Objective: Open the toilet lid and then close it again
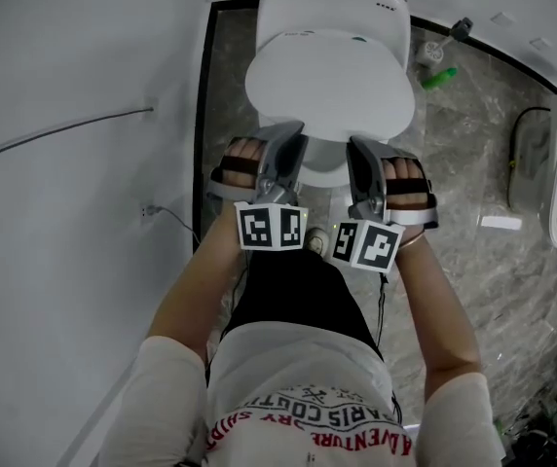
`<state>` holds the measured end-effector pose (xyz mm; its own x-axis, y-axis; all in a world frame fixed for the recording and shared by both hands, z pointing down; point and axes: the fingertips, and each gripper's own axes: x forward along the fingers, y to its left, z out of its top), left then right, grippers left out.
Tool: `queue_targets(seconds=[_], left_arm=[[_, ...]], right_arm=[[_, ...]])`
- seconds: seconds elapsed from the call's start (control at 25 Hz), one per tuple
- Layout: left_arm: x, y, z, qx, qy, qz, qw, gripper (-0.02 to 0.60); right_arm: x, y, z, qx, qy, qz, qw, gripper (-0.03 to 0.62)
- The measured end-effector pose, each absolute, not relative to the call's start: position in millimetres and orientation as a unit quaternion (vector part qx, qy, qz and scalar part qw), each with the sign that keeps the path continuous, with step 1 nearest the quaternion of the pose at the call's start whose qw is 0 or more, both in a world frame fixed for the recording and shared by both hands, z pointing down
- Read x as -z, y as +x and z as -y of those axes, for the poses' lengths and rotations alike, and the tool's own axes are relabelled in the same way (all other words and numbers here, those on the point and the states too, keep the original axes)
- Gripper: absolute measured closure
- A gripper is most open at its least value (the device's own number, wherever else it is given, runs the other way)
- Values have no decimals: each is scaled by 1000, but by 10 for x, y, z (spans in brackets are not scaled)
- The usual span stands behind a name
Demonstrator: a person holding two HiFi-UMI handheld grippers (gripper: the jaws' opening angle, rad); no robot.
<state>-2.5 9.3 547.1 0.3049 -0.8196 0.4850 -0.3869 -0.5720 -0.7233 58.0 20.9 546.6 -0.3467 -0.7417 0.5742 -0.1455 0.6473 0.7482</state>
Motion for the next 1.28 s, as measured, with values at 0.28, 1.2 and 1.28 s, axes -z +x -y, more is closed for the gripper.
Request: queue_targets(seconds=[0.28,1.2,1.28], left_arm=[[-5174,-56,260,439,-783,-372,235,526],[-4401,-71,1813,401,-842,-286,220,528],[-4378,-75,1920,399,-847,-275,220,528]], right_arm=[[-5172,546,142,295,277,761,507,563],[-4383,523,1755,215,318,749,540,563],[-4360,518,1868,207,322,748,542,562]])
